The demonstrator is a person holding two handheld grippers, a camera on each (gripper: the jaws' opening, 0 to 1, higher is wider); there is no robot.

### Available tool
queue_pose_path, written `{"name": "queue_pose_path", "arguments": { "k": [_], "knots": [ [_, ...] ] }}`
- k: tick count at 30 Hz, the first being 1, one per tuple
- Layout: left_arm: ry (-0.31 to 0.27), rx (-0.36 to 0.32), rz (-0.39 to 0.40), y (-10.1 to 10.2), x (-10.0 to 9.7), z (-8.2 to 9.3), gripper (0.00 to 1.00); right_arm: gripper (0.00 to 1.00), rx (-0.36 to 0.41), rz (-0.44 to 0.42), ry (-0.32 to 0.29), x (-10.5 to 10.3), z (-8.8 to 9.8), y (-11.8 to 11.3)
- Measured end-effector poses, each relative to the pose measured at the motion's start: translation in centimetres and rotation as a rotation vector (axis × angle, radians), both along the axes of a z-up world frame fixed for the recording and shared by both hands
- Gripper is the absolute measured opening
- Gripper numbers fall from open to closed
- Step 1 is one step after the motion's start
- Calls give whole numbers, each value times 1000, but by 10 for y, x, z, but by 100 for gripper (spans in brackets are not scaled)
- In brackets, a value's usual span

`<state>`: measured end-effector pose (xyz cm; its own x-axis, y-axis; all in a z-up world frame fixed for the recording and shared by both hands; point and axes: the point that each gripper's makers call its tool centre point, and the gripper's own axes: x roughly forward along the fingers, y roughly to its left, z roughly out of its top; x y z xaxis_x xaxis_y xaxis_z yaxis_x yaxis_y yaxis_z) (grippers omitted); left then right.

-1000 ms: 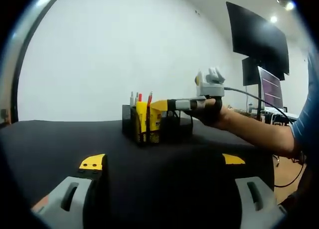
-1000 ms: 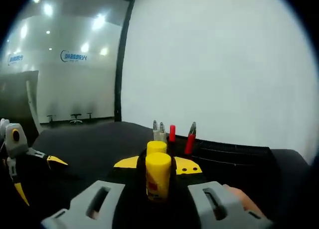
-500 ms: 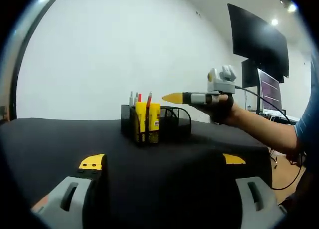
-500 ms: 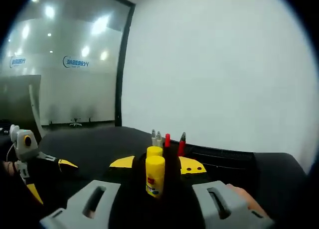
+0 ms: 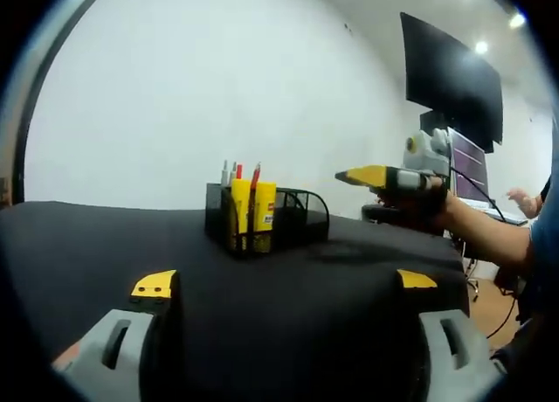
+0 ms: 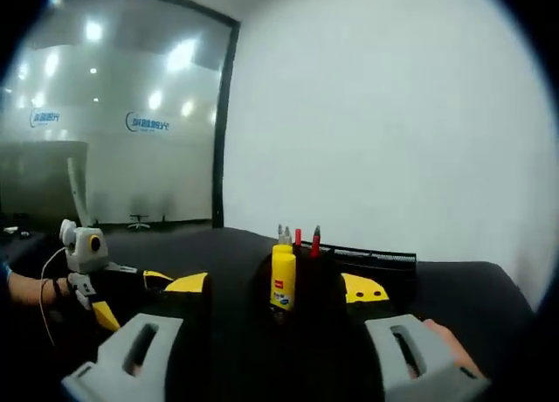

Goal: Pick up pens and glue sticks and place them into the holder.

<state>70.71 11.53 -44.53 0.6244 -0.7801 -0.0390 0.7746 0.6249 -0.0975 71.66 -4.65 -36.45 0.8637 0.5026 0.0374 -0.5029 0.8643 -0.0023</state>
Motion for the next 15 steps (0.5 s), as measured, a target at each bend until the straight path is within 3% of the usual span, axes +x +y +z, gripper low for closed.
{"name": "queue_pose_path", "arguments": {
  "k": [6, 15],
  "knots": [
    [9, -2, -8, -1, -1, -1, 96, 74, 9, -8, 12, -18, -16, -11],
    [15, -8, -1, 0, 1, -1, 96, 84, 19, -39, 33, -37, -33, -33]
  ]
}}
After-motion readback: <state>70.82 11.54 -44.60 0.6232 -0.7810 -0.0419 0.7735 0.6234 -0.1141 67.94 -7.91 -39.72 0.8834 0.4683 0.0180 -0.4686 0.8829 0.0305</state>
